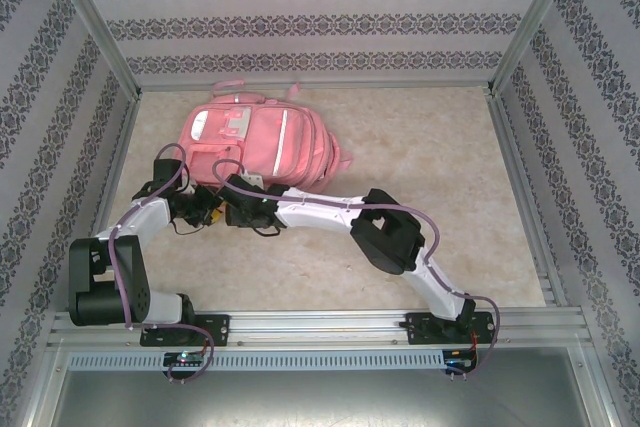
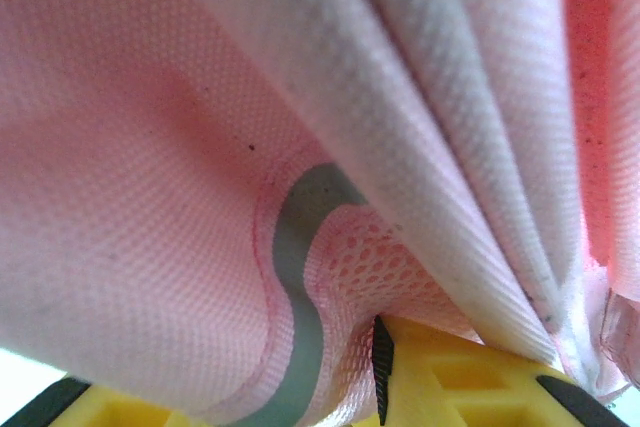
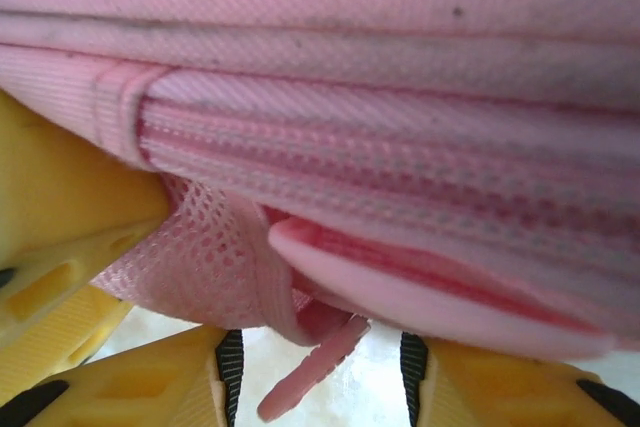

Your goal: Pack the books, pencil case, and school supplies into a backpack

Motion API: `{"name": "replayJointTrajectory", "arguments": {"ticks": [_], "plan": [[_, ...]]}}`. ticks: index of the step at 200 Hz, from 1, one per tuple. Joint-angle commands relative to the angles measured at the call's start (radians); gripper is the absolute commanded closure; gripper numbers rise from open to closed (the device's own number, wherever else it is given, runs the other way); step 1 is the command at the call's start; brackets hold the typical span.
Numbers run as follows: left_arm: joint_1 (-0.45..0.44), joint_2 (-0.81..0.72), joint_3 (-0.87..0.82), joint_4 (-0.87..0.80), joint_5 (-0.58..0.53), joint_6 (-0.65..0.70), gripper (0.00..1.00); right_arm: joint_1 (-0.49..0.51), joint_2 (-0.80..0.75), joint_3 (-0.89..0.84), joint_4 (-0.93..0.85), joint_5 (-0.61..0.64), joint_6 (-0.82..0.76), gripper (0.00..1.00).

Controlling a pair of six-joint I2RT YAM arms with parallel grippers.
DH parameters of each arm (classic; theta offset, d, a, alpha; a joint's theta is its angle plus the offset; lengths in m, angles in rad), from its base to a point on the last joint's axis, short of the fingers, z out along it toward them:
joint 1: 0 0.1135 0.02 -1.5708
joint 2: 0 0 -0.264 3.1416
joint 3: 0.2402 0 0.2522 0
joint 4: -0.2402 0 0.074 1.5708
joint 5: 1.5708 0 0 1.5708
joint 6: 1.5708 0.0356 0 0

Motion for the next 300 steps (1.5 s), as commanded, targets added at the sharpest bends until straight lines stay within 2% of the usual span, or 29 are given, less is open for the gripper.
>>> {"name": "replayJointTrajectory", "arguments": {"ticks": [1,35,49,83,108,124,141,159,218,260,300], "plan": [[0.005,0.007,0.021,0.046,0.037,0.026,0.63,0.004,0.033,0.05,-0.039,0.039,0.011,0.53],[0.005,0.009,0.022,0.047,0.036,0.027,0.63,0.005,0.044,0.058,-0.047,0.039,0.008,0.73],[0.005,0.013,0.025,0.05,0.034,0.026,0.63,0.005,0.039,0.049,-0.048,0.041,0.004,0.77],[0.005,0.03,0.027,0.068,0.028,0.02,0.63,0.005,0.015,0.017,-0.047,0.051,-0.008,1.0],[0.004,0.052,0.026,0.088,0.005,0.013,0.64,0.004,-0.008,0.006,-0.039,0.044,-0.033,1.0],[0.004,0.07,0.028,0.107,-0.003,0.006,0.69,0.006,-0.022,0.005,-0.03,0.034,-0.055,1.0],[0.002,0.082,0.034,0.113,-0.02,-0.002,0.82,0.008,-0.042,-0.006,-0.028,0.026,-0.072,1.0],[0.002,0.079,0.055,0.077,-0.061,0.005,1.0,0.006,-0.069,-0.036,-0.023,0.022,-0.09,1.0],[0.018,0.038,0.134,-0.117,-0.275,0.029,1.0,-0.027,-0.208,-0.246,-0.021,0.08,-0.11,1.0],[0.082,0.034,0.154,-0.148,-0.31,0.032,1.0,-0.08,-0.348,-0.435,-0.04,0.165,-0.129,1.0],[0.13,0.048,0.205,-0.18,-0.334,0.06,1.0,-0.185,-0.49,-0.589,-0.052,0.229,-0.177,1.0]]}}
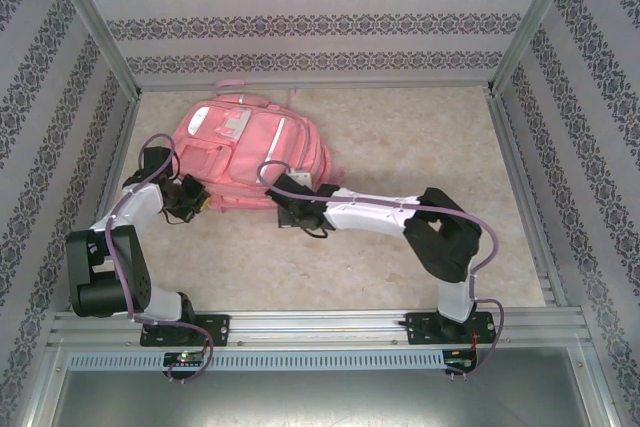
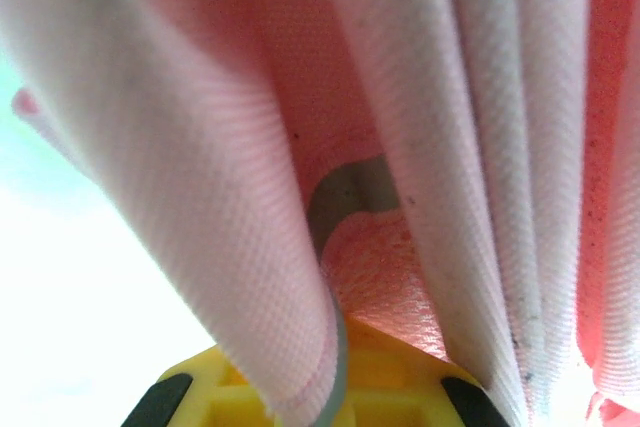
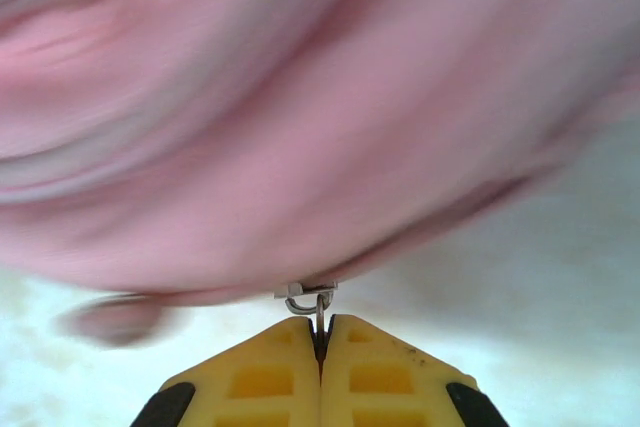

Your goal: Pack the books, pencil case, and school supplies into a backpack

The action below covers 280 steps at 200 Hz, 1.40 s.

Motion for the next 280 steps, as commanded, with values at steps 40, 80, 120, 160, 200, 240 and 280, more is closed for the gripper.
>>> {"name": "replayJointTrajectory", "arguments": {"ticks": [40,80,120,160,200,240,280], "plan": [[0.072,0.082,0.141,0.021,-0.058,0.054,1.0,-0.114,-0.163,-0.117,-0.014,0.047,-0.17,1.0],[0.059,0.097,0.178,-0.015,-0.006,0.057,0.72,-0.037,-0.087,-0.019,-0.007,-0.034,-0.216,1.0],[-0.019,-0.054,0.09,-0.074,-0.004,-0.007,0.55,0.027,-0.022,0.054,0.031,-0.139,-0.209,1.0],[-0.198,-0.225,-0.072,-0.038,-0.018,-0.209,0.53,0.073,0.025,0.107,0.069,-0.24,-0.227,1.0],[-0.398,-0.315,-0.194,0.162,-0.078,-0.452,0.42,0.085,0.013,0.081,0.104,-0.282,-0.227,1.0],[-0.514,-0.303,-0.196,0.236,-0.184,-0.529,0.37,0.092,-0.018,0.045,0.131,-0.31,-0.243,1.0],[-0.566,-0.242,-0.198,0.261,-0.261,-0.545,0.67,0.093,-0.032,0.03,0.132,-0.303,-0.252,1.0]]}}
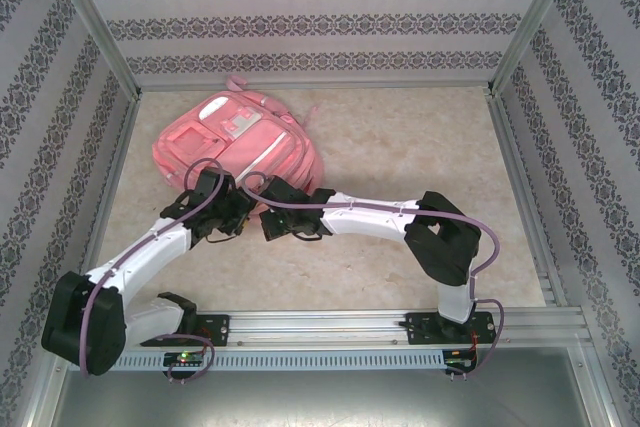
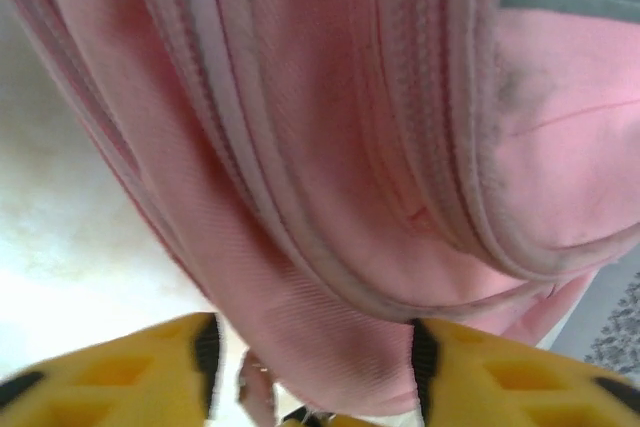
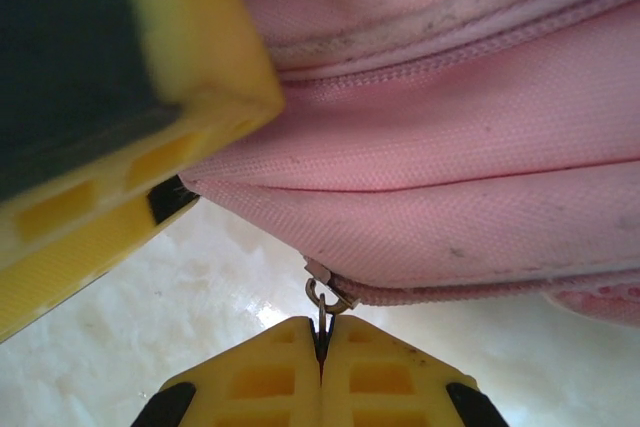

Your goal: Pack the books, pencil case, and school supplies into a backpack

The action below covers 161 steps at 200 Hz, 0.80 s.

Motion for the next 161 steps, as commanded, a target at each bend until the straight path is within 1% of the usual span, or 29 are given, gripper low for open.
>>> {"name": "replayJointTrajectory", "arguments": {"ticks": [1,15,22,39,60,90,124,137,144,161], "plan": [[-0.021,0.027,0.0,0.053,-0.09,-0.048,0.69,0.019,-0.051,-0.012,0.032,-0.05,-0.028,1.0],[-0.022,0.011,0.037,-0.035,-0.136,-0.022,0.91,0.018,-0.053,-0.015,0.024,-0.036,-0.036,1.0],[-0.022,-0.001,0.06,-0.104,-0.171,-0.006,1.0,0.017,-0.053,-0.018,0.016,-0.026,-0.04,1.0],[-0.017,-0.04,0.085,-0.226,-0.238,0.02,1.0,0.008,-0.056,-0.024,-0.003,0.001,-0.058,1.0],[0.003,-0.087,0.082,-0.319,-0.271,0.035,1.0,-0.025,-0.071,-0.042,-0.028,0.041,-0.093,1.0],[0.049,-0.148,0.07,-0.424,-0.291,0.065,1.0,-0.126,-0.093,-0.078,-0.044,0.054,-0.153,1.0],[0.089,-0.243,0.068,-0.52,-0.358,0.119,1.0,-0.241,-0.073,-0.059,-0.063,0.055,-0.232,1.0],[0.12,-0.26,0.066,-0.534,-0.352,0.151,1.0,-0.267,-0.053,-0.036,-0.074,0.054,-0.259,1.0],[0.152,-0.261,0.064,-0.534,-0.334,0.175,1.0,-0.277,-0.044,-0.02,-0.08,0.038,-0.274,1.0],[0.244,-0.229,0.068,-0.499,-0.232,0.259,1.0,-0.267,-0.033,0.016,-0.093,-0.01,-0.29,1.0]]}}
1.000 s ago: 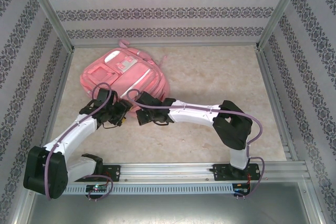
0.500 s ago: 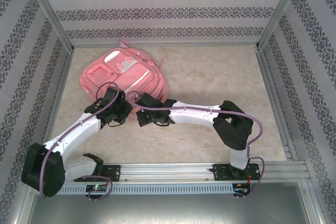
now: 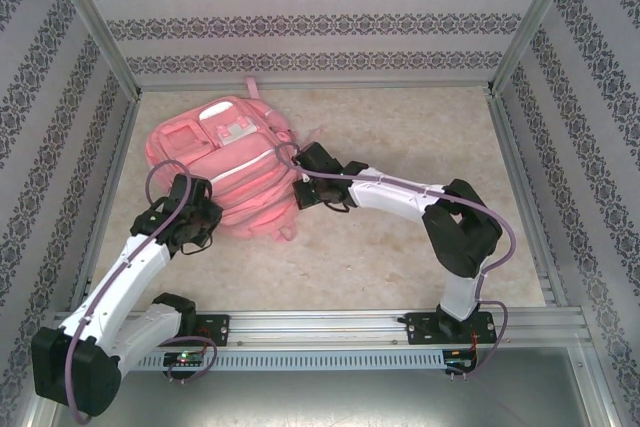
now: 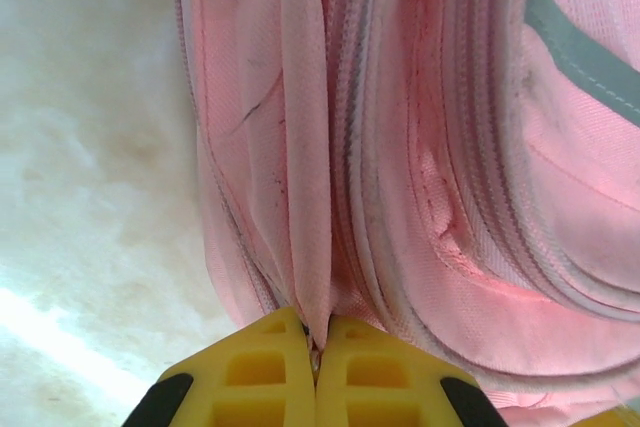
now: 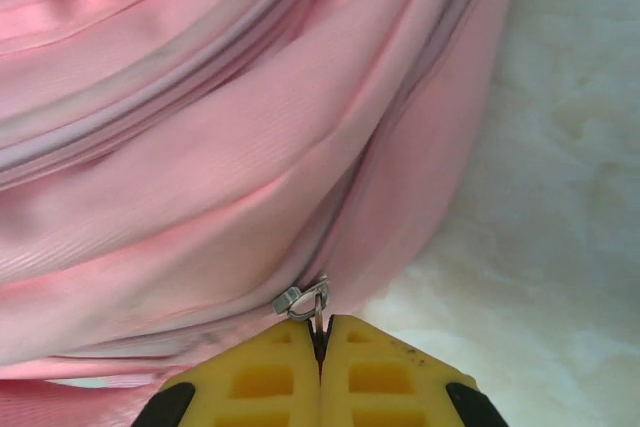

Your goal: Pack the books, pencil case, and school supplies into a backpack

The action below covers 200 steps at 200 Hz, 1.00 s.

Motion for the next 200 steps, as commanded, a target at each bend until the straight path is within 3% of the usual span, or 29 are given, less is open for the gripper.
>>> {"name": "replayJointTrajectory", "arguments": {"ticks": [1,79,90,122,148,170,200], "plan": [[0.115,0.014,0.011,-0.088,-0.002,0.136,1.0,-0.006,0.023,0.056,-0.067,0.003,-0.065,1.0],[0.461,0.307,0.183,-0.057,0.106,0.421,1.0,0.266,0.12,0.196,-0.06,-0.122,0.013,1.0],[0.484,0.339,0.216,-0.065,0.117,0.443,0.91,0.299,0.138,0.223,-0.057,-0.132,0.025,1.0],[0.488,0.343,0.239,-0.071,0.217,0.445,0.68,0.336,0.196,0.283,-0.07,-0.13,0.033,1.0],[0.473,0.248,0.151,-0.04,0.347,0.356,0.52,0.318,0.196,0.273,-0.054,-0.127,0.041,1.0],[0.41,0.145,0.033,0.029,0.444,0.213,0.5,0.299,0.183,0.256,-0.046,-0.127,0.044,1.0],[0.268,0.065,-0.087,0.17,0.466,-0.005,0.49,0.285,0.166,0.235,-0.03,-0.139,0.044,1.0]]}}
